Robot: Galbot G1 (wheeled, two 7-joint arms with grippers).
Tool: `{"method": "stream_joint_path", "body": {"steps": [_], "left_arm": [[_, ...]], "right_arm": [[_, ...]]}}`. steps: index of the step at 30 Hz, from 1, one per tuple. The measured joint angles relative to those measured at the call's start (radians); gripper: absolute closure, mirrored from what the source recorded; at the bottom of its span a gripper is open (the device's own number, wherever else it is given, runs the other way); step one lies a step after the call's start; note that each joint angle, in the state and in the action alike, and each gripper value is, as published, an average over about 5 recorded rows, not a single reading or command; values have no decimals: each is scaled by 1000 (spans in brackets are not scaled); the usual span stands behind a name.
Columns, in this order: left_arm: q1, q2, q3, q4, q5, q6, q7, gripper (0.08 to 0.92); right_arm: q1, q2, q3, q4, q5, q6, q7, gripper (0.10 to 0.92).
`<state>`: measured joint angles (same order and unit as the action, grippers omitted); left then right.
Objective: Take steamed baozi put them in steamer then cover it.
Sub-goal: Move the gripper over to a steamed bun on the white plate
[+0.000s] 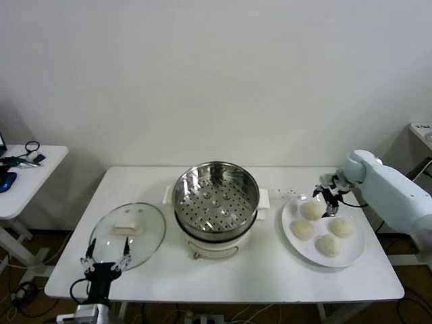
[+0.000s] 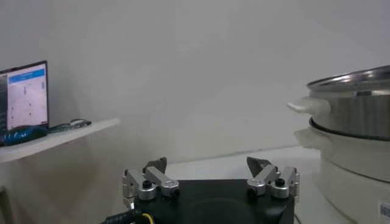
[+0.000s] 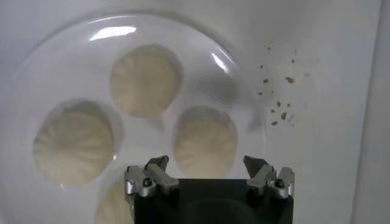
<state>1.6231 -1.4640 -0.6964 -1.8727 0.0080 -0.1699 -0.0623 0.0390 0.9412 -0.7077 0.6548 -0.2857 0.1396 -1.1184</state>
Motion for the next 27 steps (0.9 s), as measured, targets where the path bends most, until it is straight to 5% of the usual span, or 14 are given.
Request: {"method": "stream_joint_path", "body": {"steps": [11,19,27], "left_arm": [[-14,3,5,18,8,7,0,177],[-12,10,8,16,9,11,-1,177],[-6,13,7,13,9,11,-4,177]], "right_arm": [[-9,60,17,-84,-37,15,-2,211],[-8,76,25,-106,-47,20,-10,349],[3,70,20,-102,-44,27,-19,388]]}}
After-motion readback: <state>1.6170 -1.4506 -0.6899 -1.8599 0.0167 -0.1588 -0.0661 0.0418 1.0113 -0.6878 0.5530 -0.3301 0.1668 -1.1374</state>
